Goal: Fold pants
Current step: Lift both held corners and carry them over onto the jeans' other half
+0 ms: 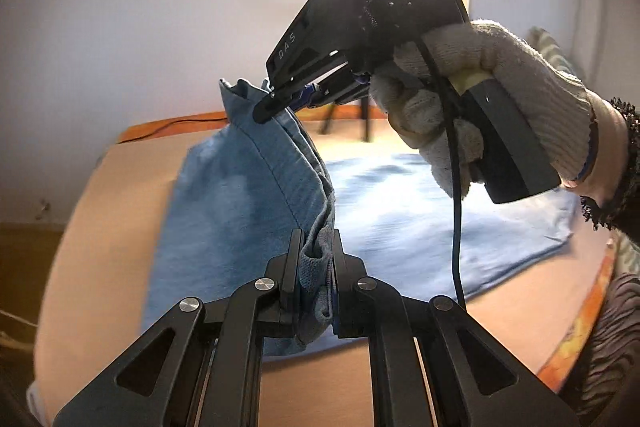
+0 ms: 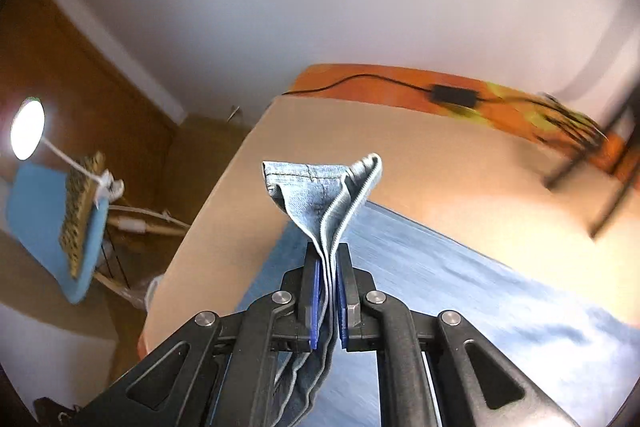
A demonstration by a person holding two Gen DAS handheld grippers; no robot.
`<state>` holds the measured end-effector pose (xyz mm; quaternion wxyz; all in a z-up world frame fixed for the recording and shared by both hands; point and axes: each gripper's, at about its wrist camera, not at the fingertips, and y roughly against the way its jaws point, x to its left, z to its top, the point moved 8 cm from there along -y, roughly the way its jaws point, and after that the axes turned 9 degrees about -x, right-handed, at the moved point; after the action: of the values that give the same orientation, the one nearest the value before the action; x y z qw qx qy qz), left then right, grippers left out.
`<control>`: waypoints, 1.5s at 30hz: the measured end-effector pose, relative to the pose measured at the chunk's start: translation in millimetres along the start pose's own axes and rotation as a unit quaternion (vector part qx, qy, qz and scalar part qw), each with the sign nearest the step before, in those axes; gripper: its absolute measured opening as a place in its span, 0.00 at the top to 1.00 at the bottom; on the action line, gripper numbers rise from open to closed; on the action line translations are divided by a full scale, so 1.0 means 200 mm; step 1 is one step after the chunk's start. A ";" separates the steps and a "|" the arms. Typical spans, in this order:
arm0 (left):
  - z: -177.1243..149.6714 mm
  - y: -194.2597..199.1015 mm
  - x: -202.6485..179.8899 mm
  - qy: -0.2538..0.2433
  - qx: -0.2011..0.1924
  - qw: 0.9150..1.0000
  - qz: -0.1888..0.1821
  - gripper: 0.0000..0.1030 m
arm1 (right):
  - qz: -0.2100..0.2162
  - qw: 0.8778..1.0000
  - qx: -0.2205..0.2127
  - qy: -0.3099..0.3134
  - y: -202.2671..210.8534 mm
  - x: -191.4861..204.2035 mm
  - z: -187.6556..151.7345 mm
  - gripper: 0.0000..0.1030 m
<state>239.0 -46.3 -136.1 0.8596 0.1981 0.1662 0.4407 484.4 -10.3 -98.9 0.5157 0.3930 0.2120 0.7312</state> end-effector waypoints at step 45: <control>0.06 -0.54 -1.75 -0.092 0.080 0.965 -0.232 0.92 | -0.065 0.978 -0.102 -0.169 1.29 -1.73 -0.43 0.99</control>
<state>124.3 -393.8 -139.7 0.9313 0.2620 0.1627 0.1939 319.7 -419.2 -88.3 0.6276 0.4420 0.0709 0.6370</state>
